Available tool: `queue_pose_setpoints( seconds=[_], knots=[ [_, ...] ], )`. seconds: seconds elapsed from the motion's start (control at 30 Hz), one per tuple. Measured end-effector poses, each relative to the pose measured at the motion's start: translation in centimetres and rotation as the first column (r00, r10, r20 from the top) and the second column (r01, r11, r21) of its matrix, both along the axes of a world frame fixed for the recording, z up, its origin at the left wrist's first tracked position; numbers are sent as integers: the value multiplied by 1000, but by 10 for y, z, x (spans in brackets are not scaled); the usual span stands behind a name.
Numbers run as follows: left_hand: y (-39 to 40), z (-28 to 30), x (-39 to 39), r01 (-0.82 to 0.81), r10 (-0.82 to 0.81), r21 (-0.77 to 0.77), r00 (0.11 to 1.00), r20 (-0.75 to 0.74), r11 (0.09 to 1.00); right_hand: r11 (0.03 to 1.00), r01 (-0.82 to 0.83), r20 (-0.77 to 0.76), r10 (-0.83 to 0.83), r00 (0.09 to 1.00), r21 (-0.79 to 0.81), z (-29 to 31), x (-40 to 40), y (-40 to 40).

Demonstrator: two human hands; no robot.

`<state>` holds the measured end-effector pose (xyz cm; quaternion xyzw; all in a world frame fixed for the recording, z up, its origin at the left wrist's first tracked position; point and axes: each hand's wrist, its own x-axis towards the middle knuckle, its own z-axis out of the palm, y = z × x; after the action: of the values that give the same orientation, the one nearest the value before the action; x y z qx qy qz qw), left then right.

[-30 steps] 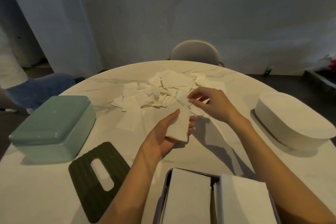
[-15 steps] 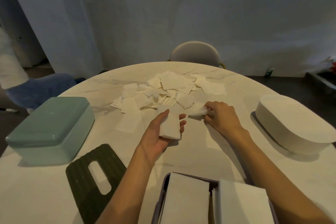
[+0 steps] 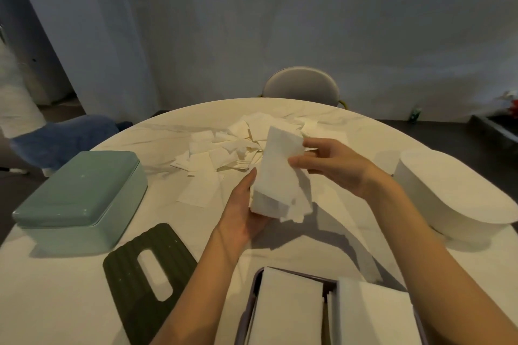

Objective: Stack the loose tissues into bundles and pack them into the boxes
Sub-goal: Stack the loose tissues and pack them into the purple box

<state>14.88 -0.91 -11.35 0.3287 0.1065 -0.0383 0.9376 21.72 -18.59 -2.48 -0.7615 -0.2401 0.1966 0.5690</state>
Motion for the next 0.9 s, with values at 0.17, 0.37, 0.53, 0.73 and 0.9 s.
queue_pose_setpoints(
  seconds=[0.17,0.37,0.53,0.73,0.9],
  knots=[
    [-9,-3,-1,-21,15,-84,997,-74,996,963,101,171,-58,984,-250,-21,-3,19],
    [-9,3,-10,73,-73,-16,997,-30,997,977,187,445,-126,887,-97,-29,-2,24],
    [-7,7,-5,174,-178,-56,981,-75,983,963,267,532,-210,821,-32,-26,5,20],
    [1,3,-9,188,-188,-15,975,-121,982,935,262,255,-322,912,241,3,-1,8],
    [-1,10,-6,119,-83,217,983,-165,969,962,48,30,-58,998,269,15,-15,6]
  ],
)
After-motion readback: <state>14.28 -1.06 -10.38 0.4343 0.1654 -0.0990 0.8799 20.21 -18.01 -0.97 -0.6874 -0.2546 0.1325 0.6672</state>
